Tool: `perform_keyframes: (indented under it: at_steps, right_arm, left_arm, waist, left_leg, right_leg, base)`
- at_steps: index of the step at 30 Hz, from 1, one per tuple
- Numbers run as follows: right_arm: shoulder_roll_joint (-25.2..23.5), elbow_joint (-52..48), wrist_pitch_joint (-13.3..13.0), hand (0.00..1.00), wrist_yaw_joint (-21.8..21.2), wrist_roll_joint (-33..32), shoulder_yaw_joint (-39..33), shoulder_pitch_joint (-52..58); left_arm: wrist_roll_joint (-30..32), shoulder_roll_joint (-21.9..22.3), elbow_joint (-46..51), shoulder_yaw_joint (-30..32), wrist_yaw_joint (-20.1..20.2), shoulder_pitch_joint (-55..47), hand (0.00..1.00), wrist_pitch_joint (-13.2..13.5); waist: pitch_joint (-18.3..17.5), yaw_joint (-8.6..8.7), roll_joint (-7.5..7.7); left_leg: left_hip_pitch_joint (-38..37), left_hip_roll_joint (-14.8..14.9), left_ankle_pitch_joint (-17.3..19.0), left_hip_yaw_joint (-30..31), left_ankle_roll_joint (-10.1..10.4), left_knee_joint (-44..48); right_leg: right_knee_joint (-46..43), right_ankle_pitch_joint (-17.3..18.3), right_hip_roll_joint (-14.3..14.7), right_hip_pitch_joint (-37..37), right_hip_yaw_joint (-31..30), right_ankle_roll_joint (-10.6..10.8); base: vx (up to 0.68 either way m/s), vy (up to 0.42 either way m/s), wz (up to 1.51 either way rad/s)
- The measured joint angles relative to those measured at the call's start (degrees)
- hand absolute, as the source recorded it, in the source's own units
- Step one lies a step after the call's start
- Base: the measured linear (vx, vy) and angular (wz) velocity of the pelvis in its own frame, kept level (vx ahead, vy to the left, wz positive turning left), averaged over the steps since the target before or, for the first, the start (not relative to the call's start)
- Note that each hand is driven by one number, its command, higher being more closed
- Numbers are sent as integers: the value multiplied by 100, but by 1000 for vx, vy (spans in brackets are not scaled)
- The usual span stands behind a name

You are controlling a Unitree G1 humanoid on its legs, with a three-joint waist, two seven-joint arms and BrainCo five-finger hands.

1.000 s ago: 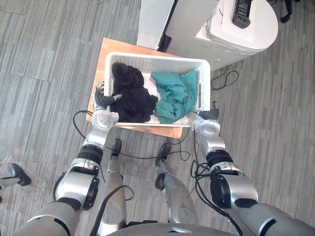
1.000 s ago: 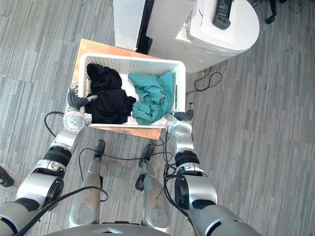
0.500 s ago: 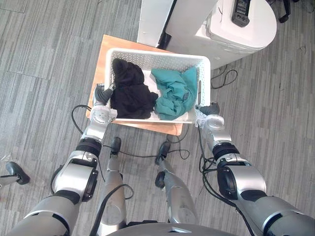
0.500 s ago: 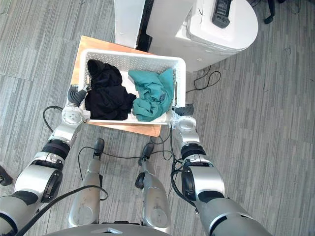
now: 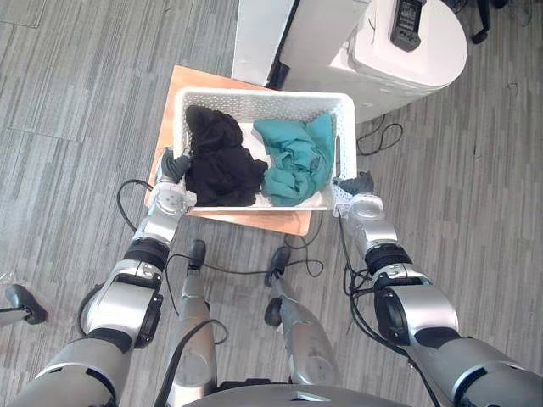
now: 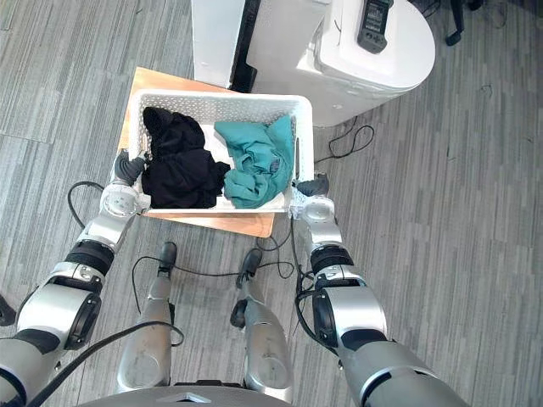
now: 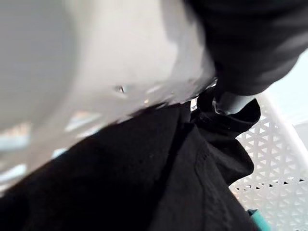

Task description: Pick up the laundry basket with both hands and put the clothes into the washing machine.

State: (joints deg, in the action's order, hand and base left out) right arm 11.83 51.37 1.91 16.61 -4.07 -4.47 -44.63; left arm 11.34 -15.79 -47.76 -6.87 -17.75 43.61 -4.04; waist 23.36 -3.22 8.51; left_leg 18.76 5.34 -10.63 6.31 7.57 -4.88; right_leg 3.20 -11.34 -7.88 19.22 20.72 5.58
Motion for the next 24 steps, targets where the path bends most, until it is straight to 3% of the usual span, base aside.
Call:
perform_keyframes:
  at_steps: [6, 12, 15, 18, 24]
  right_arm:
    - [-73, -1287, 108, 100, -8, 7, 295, 965]
    - [-267, -2841, 143, 100, -141, 216, 213, 2289]
    - [-462, -3562, 118, 100, -322, 221, 17, 3172]
    - [-603, -3902, 58, 100, -553, 221, -56, 3921]
    - [-804, -4170, -171, 100, -1059, 226, -237, 4898]
  left_arm:
    - [57, -109, 367, -4, 185, -470, 100, -202]
    - [-160, -118, 1714, 184, 362, -1331, 100, -249]
    - [-213, -97, 2627, 224, 554, -1989, 100, -246]
    - [-209, -32, 3257, 251, 703, -2689, 100, -241]
    - [-203, 316, 4311, 538, 1088, -4042, 100, -104]
  waist:
    - [1, -9, 1]
    - [-27, -9, -12]
    - [-342, 21, -25]
    - [-776, 19, -41]
    - [-1398, 7, -247]
  left_leg:
    - [-332, 23, 104, -47, -17, 32]
    - [-681, 25, 289, -102, -20, 33]
    - [-796, 24, 354, -104, -47, 36]
    - [-976, 24, 440, -189, -29, 37]
    - [-1373, 1, 679, -374, -82, 35]
  right_leg:
    - [78, -13, 21, -347, 36, -26]
    - [135, 35, 29, -702, 122, -96]
    - [136, -68, 28, -816, 183, -229]
    - [140, -38, 23, -1003, 173, -191]
    - [141, 132, -10, -1351, 162, -159]
  base:
    - [43, -41, -2]
    - [86, -13, -2]
    - [129, 13, 5]
    - [144, 35, 4]
    - [66, 34, -8]
